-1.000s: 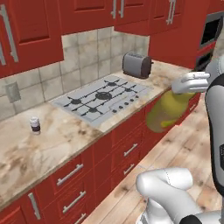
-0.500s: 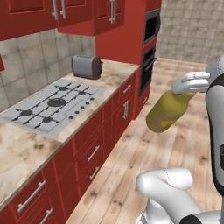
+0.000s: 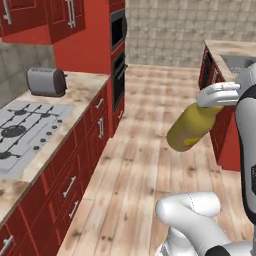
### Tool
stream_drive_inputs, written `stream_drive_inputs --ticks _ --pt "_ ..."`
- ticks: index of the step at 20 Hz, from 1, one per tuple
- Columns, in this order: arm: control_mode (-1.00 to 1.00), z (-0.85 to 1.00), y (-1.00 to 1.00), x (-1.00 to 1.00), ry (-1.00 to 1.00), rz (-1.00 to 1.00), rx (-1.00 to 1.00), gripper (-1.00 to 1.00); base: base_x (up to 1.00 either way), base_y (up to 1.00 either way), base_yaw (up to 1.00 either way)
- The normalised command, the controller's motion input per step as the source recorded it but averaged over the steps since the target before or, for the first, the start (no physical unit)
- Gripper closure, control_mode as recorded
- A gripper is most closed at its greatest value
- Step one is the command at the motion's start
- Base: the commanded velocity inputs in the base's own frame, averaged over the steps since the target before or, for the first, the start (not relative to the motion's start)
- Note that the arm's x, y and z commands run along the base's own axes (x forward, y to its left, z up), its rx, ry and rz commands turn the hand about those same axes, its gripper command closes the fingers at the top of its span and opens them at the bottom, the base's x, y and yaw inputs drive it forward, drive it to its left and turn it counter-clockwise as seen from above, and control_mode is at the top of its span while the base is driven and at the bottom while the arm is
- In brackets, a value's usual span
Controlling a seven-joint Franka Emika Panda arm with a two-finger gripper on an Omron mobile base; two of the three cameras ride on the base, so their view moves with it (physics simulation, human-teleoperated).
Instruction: Move the drinks to the dining counter.
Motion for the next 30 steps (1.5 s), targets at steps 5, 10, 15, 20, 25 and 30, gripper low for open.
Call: stream_drive_inputs --ticks 5,10,15,20,25,30 --pt "1.00 0.00 0.00 0.00 0.00 0.00 0.00 1.00 -0.02 -0.27 -0.37" --pt "1.00 0.00 0.00 0.00 0.00 0.00 0.00 1.00 0.25 -0.22 -0.22" --pt "1.00 0.00 0.00 0.00 0.00 0.00 0.00 1.00 0.46 -0.25 -0.11" --pt "1.00 0.00 0.00 0.00 0.00 0.00 0.00 1.00 0.43 -0.41 -0.08" --pt "1.00 0.00 0.00 0.00 0.00 0.00 0.00 1.00 0.20 -0.57 -0.11" --pt "1.00 0.00 0.00 0.00 0.00 0.00 0.00 1.00 0.06 -0.75 -0.14"
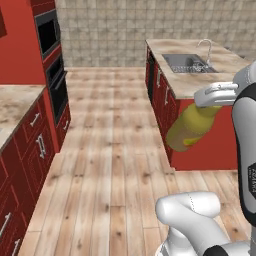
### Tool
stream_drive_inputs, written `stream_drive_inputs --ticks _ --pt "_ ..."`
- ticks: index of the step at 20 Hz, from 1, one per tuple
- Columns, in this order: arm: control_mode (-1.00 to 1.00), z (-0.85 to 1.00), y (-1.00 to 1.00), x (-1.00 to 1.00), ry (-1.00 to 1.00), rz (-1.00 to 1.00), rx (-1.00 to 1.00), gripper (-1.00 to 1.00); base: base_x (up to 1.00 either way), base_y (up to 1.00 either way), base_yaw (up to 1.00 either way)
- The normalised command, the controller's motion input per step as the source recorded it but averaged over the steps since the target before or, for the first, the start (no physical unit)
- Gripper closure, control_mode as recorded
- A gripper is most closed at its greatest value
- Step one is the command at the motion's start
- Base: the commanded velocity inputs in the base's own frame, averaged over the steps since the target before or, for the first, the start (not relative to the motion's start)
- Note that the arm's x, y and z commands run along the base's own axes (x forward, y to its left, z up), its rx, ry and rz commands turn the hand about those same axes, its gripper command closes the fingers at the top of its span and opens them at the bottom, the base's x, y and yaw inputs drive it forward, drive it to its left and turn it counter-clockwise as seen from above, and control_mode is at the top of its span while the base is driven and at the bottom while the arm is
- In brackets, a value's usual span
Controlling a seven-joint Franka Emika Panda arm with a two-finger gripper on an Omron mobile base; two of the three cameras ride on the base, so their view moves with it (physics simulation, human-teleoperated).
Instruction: Move the drinks to the dining counter.
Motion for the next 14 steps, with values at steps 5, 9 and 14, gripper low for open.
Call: stream_drive_inputs --ticks 5,9,14 --pt "1.00 0.00 0.00 0.00 0.00 0.00 0.00 1.00 0.03 -0.84 -0.16" --pt "1.00 0.00 0.00 0.00 0.00 0.00 0.00 1.00 0.08 -0.83 -0.16" --pt "1.00 0.00 0.00 0.00 0.00 0.00 0.00 1.00 0.16 -0.82 -0.17"
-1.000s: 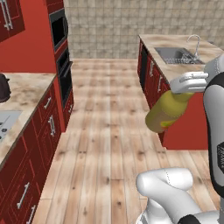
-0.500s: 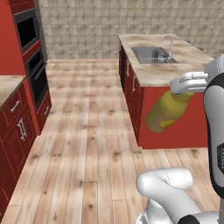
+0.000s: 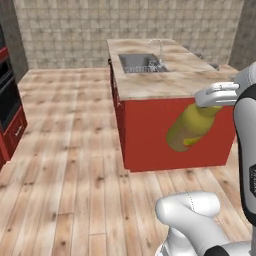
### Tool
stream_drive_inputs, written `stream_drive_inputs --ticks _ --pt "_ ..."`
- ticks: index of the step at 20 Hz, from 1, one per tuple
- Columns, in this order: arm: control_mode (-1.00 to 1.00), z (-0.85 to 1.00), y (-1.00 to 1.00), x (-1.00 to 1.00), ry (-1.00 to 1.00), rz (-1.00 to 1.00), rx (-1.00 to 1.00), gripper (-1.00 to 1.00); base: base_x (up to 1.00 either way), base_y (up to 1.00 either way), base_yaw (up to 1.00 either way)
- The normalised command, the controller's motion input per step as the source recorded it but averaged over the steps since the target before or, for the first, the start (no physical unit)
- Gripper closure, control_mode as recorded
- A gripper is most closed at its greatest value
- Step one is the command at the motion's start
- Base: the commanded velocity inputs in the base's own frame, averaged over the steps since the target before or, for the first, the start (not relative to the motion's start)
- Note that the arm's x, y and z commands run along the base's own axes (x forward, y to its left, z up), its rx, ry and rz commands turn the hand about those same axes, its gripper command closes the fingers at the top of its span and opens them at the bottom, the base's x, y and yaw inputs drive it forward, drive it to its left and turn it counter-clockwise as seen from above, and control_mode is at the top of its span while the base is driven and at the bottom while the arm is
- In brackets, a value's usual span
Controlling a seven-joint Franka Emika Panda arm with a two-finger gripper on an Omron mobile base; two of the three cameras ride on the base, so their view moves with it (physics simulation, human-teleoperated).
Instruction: Move the drinks to the dining counter.
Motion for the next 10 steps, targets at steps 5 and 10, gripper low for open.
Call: stream_drive_inputs --ticks 5,10 --pt "1.00 0.00 0.00 0.00 0.00 0.00 0.00 1.00 0.24 -0.77 -0.18" --pt "1.00 0.00 0.00 0.00 0.00 0.00 0.00 1.00 0.37 -0.73 -0.17"
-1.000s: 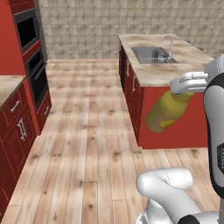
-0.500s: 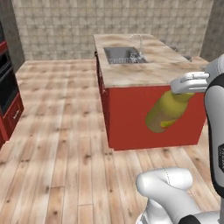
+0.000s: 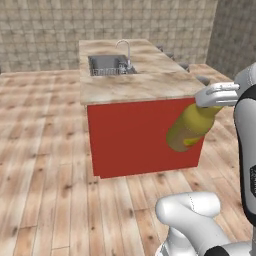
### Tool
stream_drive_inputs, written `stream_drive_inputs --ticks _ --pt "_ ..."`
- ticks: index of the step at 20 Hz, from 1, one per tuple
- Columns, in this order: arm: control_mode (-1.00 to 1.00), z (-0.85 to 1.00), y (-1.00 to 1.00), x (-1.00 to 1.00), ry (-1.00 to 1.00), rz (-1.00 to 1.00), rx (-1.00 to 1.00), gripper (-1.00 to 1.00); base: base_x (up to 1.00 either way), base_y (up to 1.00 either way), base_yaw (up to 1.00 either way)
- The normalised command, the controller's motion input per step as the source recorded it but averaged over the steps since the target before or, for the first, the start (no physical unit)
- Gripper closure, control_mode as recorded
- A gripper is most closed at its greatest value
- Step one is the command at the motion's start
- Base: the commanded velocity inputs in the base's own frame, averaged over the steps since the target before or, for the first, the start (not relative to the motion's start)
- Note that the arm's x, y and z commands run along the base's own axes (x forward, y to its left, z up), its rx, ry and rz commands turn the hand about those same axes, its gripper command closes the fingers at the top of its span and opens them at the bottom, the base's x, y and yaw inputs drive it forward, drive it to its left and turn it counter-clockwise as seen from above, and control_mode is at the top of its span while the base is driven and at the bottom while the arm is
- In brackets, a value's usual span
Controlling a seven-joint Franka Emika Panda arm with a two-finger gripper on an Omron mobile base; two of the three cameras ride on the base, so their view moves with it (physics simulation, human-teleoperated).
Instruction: Move the drinks to the dining counter.
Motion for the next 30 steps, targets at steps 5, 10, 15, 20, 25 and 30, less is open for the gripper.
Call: stream_drive_inputs --ticks 5,10,15,20,25,30 --pt "1.00 0.00 0.00 0.00 0.00 0.00 0.00 1.00 0.48 -0.65 -0.17" --pt "1.00 0.00 0.00 0.00 0.00 0.00 0.00 1.00 0.58 -0.53 -0.15" --pt "1.00 0.00 0.00 0.00 0.00 0.00 0.00 1.00 0.57 -0.37 -0.13" --pt "1.00 0.00 0.00 0.00 0.00 0.00 0.00 1.00 0.44 -0.20 -0.10" --pt "1.00 0.00 0.00 0.00 0.00 0.00 0.00 1.00 0.41 -0.27 -0.10" --pt "1.00 0.00 0.00 0.00 0.00 0.00 0.00 1.00 0.51 -0.35 -0.10"
